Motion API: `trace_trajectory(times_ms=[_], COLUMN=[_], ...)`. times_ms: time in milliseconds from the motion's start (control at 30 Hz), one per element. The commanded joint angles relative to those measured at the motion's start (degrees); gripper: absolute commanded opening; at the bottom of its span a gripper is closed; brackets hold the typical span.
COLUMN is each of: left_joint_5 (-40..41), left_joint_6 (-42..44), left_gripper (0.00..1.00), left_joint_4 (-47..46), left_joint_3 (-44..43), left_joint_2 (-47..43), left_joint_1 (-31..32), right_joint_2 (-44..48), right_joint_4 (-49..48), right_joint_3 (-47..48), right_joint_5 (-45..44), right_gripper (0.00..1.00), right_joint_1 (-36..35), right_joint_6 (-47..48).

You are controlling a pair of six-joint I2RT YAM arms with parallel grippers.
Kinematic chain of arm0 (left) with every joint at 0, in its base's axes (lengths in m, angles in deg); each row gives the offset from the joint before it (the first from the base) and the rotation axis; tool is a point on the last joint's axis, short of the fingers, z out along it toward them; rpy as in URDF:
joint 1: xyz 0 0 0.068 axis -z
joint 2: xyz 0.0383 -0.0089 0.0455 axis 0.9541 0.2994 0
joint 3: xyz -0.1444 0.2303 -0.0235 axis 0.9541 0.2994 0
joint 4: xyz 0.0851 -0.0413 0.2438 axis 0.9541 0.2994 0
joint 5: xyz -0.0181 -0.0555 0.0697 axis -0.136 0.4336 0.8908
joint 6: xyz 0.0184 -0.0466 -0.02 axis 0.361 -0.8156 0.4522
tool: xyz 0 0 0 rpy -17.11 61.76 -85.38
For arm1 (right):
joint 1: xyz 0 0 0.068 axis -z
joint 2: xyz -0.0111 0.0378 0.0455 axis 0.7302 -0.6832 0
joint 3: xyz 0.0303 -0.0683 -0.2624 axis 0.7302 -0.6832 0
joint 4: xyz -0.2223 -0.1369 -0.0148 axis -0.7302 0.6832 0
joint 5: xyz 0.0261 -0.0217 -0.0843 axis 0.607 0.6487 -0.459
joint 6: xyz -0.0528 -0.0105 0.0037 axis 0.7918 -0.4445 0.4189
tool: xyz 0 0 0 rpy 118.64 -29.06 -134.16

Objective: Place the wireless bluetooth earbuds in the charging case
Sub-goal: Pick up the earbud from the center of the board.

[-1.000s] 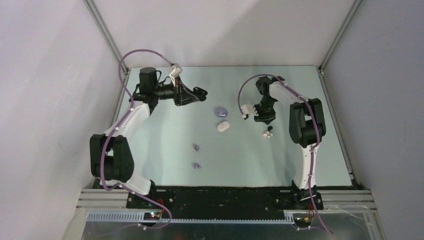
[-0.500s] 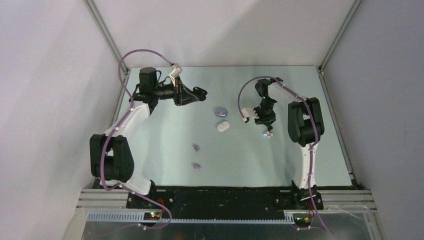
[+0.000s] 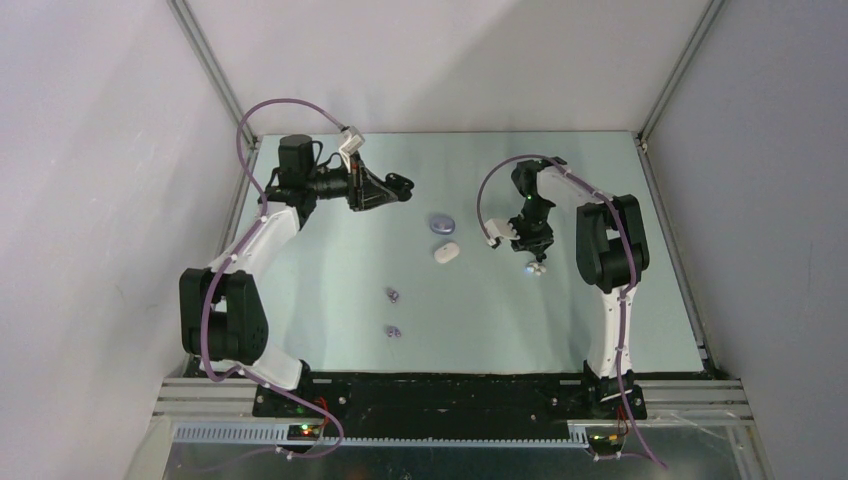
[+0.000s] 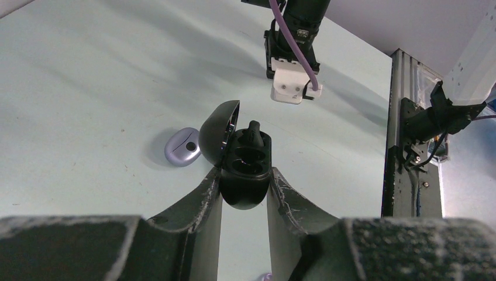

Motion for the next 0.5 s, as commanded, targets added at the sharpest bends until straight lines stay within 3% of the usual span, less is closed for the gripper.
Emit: trace_trajectory(times_ms=[0,233,467], left_joint_5=[0.2,0.0,-0.1], left_joint_6=[0.2,0.3,-0.4], left_gripper=[0.0,0.0,0.0], left_joint_4=[-1.1,-1.1,-1.4], left_joint_3=[-0.3,-0.6,-0.7], left_joint_2=[-0.4,-0.1,0.5], left_joint_1=[-0.4,-0.4,-0.4], right_joint_2=[0.2,0.7,0.3], right_joint_4=[1.1,2.6,5.6], right_joint_3=[-0.7,-0.7,0.6], right_joint_5=[-0.6,-0.6,-0.7], right_gripper=[0.34,0.3,0.12], right_joint_1=[0.5,0.9,1.3], right_joint_6=[0.9,0.3,-1.0])
